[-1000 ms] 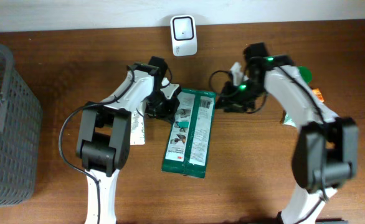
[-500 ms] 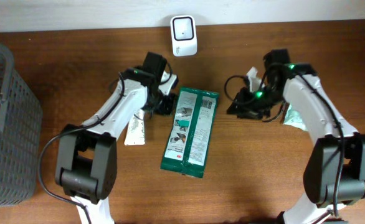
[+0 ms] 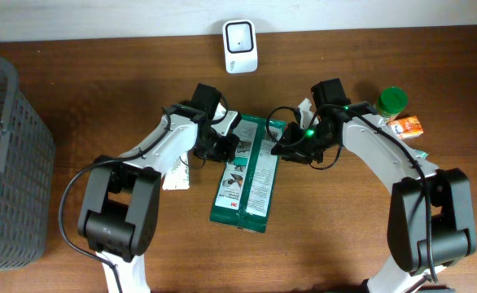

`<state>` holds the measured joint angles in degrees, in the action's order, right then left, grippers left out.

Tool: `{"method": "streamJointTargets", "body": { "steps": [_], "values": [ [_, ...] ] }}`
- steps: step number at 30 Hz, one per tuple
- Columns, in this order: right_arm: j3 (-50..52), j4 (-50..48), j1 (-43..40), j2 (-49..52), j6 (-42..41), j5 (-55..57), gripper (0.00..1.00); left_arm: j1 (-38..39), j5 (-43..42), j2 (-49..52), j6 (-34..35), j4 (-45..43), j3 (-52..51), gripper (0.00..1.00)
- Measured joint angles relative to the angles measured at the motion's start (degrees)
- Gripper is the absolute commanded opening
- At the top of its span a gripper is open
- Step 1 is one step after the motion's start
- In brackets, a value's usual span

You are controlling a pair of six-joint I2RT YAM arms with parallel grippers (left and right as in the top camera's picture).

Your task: Scan the item barcode

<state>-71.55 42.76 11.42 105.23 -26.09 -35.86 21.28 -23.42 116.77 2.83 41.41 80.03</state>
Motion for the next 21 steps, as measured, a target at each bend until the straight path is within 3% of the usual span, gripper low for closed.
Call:
{"method": "streamJointTargets", "body": {
  "steps": [4,8,21],
  "values": [
    [0.0,0.0,0.0,0.0,-0.9,0.4,0.3,0.0,-0.4,0.5,0.0,-0.3,0.0,0.0],
    [0.7,-0.3,0.0,0.0,-2.5,1.7,0.39,-0.2,-1.1,1.2,0.0,-0.5,0.0,0.0],
    [8.0,-9.2,0.0,3.7,-10.0,1.9,0.39,-4.4,-7.3,4.9,0.1,-0.4,0.1,0.0]
  ]
}}
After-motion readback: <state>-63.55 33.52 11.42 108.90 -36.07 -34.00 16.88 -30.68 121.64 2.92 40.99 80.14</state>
